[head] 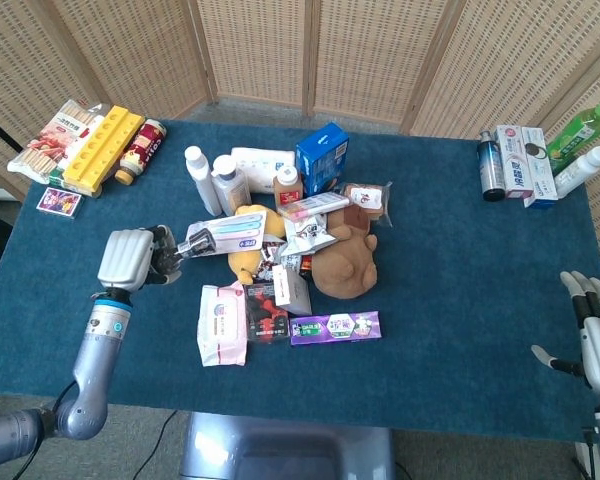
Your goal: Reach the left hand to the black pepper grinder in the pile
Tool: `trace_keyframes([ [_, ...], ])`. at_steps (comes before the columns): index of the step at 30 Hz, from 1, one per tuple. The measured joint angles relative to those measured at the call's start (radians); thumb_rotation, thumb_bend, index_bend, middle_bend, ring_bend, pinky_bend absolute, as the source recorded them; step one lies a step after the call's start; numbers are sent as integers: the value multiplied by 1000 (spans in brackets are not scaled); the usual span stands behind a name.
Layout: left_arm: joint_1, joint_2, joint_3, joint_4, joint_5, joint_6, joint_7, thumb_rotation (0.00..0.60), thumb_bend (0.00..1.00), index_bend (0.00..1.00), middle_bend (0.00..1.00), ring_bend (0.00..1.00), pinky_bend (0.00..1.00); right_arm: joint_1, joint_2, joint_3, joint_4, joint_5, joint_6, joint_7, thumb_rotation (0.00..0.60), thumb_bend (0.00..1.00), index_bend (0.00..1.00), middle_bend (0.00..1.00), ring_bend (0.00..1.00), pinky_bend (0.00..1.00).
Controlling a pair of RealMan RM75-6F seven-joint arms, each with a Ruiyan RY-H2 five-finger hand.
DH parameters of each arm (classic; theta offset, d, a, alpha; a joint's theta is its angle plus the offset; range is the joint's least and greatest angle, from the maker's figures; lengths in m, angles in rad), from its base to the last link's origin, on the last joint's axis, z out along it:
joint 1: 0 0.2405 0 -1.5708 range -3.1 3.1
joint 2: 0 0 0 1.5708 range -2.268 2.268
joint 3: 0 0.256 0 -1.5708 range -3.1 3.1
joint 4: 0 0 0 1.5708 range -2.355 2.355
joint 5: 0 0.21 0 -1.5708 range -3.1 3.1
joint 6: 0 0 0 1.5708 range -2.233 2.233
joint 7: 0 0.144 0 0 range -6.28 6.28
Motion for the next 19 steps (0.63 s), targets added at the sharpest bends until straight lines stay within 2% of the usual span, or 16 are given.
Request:
trace_keyframes([
  [19,-9,65,-29,-99,11,60,20,600,0,659,757,729,744,-3,2,-2,-6,-4,4,1,600,0,0,0,0,0],
])
